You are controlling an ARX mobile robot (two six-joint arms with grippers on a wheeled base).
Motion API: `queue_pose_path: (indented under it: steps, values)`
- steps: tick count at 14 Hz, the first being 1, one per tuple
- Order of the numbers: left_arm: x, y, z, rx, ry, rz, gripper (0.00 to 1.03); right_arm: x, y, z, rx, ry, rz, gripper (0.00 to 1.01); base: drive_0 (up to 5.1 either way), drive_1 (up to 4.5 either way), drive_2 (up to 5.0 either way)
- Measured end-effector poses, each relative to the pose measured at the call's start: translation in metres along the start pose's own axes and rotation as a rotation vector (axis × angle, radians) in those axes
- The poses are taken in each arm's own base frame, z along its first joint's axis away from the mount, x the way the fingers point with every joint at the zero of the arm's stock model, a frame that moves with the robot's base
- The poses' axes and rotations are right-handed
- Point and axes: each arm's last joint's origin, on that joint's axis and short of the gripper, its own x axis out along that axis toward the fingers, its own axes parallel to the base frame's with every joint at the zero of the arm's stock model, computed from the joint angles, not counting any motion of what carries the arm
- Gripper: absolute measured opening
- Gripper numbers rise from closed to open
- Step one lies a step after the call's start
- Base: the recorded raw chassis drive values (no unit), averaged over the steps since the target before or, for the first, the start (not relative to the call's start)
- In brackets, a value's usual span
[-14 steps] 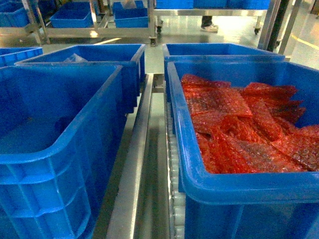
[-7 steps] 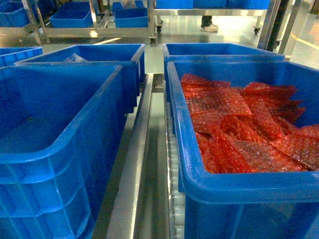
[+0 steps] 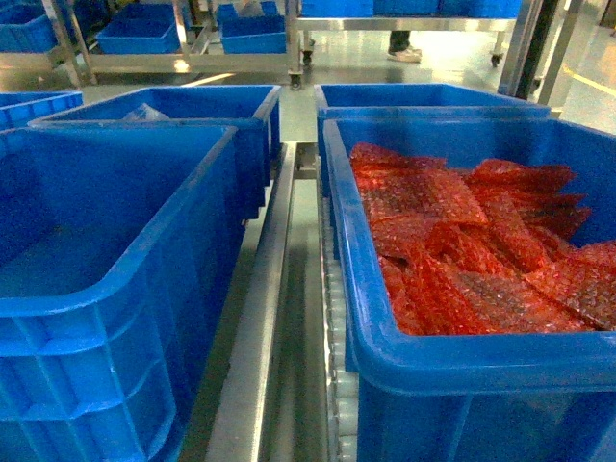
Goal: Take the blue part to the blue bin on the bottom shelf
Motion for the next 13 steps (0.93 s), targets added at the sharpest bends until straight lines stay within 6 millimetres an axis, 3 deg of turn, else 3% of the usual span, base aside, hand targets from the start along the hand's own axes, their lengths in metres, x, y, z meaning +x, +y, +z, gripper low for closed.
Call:
queue_pose_path:
  steps: [13]
  values:
    - [-0.027, 0.000, -0.001, 0.000, 0.006, 0.000, 0.02, 0.000, 0.000, 0.000, 0.000, 0.000, 0.000, 0.98, 0.0, 0.00, 0.0]
